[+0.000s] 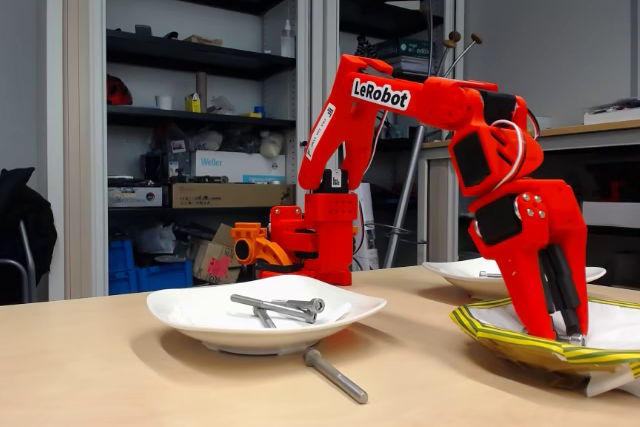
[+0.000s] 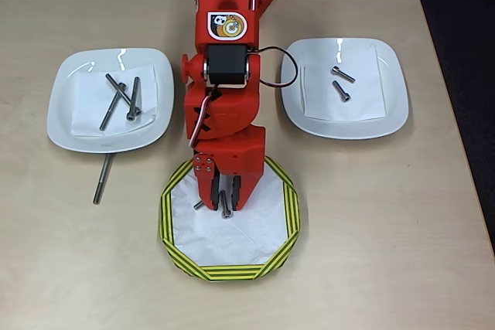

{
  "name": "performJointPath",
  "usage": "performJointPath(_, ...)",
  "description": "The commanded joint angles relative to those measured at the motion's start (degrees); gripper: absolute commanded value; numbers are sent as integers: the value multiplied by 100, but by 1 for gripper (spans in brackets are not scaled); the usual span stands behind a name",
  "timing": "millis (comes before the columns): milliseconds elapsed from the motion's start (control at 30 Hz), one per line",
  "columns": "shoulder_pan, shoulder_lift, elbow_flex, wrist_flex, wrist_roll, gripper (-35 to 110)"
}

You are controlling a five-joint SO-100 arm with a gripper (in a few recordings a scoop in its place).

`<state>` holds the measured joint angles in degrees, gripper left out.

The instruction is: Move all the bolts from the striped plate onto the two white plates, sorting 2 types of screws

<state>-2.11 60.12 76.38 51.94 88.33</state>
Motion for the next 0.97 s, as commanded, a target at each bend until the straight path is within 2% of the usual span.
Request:
performJointPath(0,-79,132,114,193,149,3)
performJointPath(200,-62,141,18,457,35,0)
performJointPath(433,-343,404,-1099,2171,-18,0)
performJointPath(633,-782,1055,-1143,2918,316,0)
performJointPath(800,-1459,2021,-483,3226,1169,0)
performJointPath(933,-2364,3138,958,2839,2373,0)
